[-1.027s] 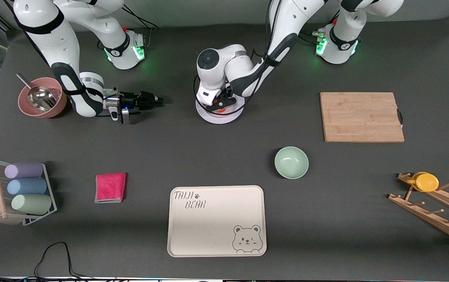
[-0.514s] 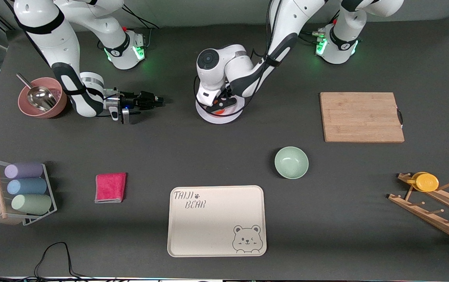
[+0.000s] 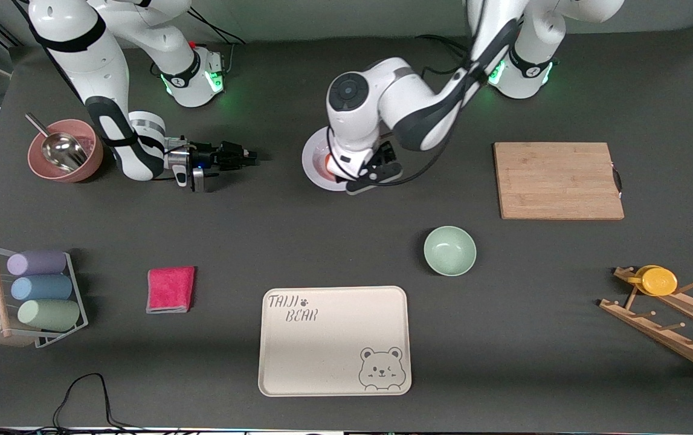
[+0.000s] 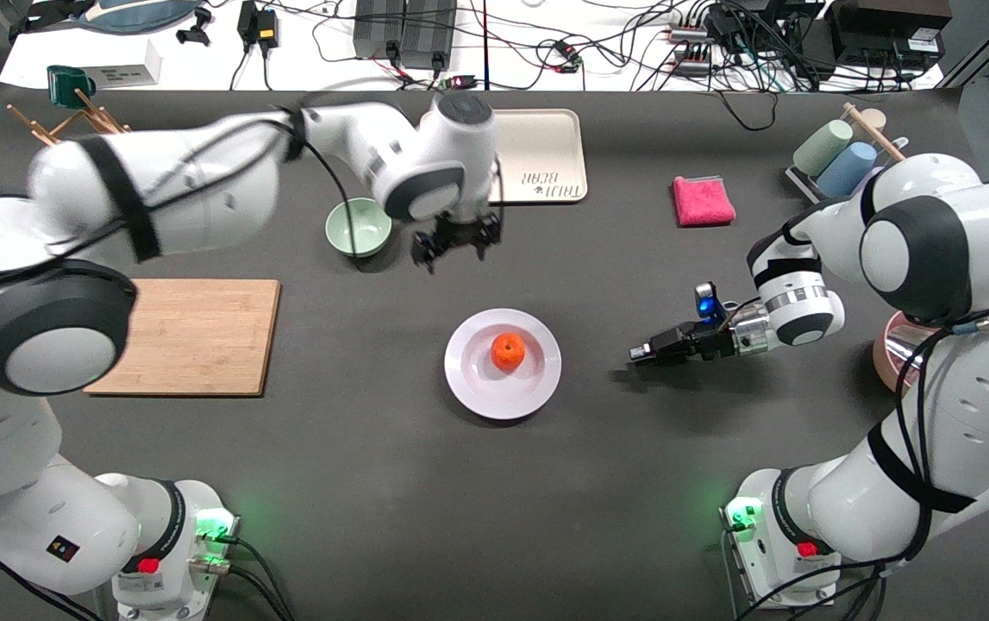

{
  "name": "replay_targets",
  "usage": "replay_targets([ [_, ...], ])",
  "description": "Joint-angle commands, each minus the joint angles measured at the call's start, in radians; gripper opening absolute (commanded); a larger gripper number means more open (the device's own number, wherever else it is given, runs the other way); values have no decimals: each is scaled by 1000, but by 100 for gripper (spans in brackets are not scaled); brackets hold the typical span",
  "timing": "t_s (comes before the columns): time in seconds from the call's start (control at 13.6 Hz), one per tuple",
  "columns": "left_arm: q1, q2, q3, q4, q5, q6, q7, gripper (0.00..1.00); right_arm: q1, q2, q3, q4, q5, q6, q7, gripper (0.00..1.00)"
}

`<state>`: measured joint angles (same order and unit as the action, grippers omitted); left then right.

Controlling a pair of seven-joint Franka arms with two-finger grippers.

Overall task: Place orange and plate with both arms
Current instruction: 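Lower the orange onto the plate and open the left gripper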

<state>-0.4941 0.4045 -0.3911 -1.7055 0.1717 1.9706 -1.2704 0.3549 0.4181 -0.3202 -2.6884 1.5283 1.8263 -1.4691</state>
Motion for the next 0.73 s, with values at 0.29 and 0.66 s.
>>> replay_targets([
  [0.29, 118, -242, 197, -32, -138, -220, 481, 100, 191, 51, 19, 31, 261, -12, -30, 43],
  [0.66, 118, -366, 449, -37, -178, -357, 834, 100, 291, 80, 72, 73, 453, -12, -28, 43],
])
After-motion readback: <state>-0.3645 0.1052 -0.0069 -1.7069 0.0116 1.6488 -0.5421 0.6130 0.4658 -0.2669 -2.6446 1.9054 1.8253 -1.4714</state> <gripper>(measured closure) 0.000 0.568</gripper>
